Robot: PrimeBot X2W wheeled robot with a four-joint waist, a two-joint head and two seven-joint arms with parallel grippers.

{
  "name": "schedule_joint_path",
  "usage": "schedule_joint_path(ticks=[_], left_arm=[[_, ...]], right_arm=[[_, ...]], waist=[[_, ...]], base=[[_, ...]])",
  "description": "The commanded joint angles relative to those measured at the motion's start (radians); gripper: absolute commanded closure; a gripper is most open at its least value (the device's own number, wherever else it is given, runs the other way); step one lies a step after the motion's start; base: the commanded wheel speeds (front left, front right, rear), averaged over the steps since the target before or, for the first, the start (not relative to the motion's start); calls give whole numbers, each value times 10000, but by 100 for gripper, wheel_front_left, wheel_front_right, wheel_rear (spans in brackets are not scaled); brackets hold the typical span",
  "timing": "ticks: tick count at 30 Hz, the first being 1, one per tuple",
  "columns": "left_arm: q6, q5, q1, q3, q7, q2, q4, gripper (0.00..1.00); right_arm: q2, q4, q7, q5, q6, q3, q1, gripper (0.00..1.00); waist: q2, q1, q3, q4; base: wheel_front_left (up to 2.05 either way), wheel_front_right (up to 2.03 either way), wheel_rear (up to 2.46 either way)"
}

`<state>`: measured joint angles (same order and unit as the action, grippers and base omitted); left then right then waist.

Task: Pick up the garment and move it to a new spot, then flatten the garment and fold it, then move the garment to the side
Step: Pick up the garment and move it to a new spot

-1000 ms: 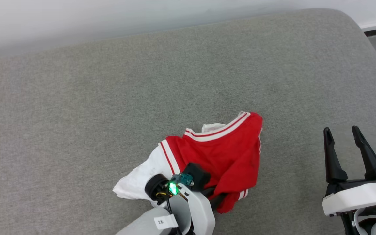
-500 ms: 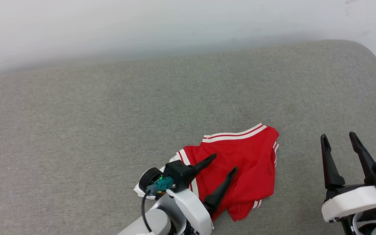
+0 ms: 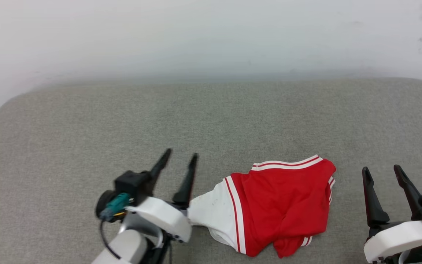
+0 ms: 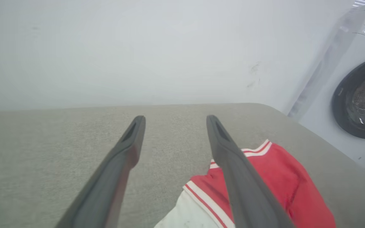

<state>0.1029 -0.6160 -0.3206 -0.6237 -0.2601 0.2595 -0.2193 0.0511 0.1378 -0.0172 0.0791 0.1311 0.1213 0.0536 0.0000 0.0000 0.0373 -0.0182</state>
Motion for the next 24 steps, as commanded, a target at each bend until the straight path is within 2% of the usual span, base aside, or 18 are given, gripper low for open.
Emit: schedule_joint_path(ticks=[1,8,13,24], left_arm=[[137,91,313,388,-66,105,143,0],[452,421,1487,2081,-61,400,510,0],[499,644,2151,2869,-62,544,744,0],[205,963,2475,2974,-63,542,634,0]], right_arm=[[-13,37,-31,38,-7,18,155,0],[-13,9,-126,241,-7,3,352,0],[-13,-51,-166,304,-7,2,467,0],[-13,-259,-149,224,-7,-24,389,0]], waist=[[0,0,-114,115],[0,0,-375,296],[0,0,-479,368],[0,0,-584,445]], base=[[0,0,0],[0,0,0],[0,0,0],[0,0,0]])
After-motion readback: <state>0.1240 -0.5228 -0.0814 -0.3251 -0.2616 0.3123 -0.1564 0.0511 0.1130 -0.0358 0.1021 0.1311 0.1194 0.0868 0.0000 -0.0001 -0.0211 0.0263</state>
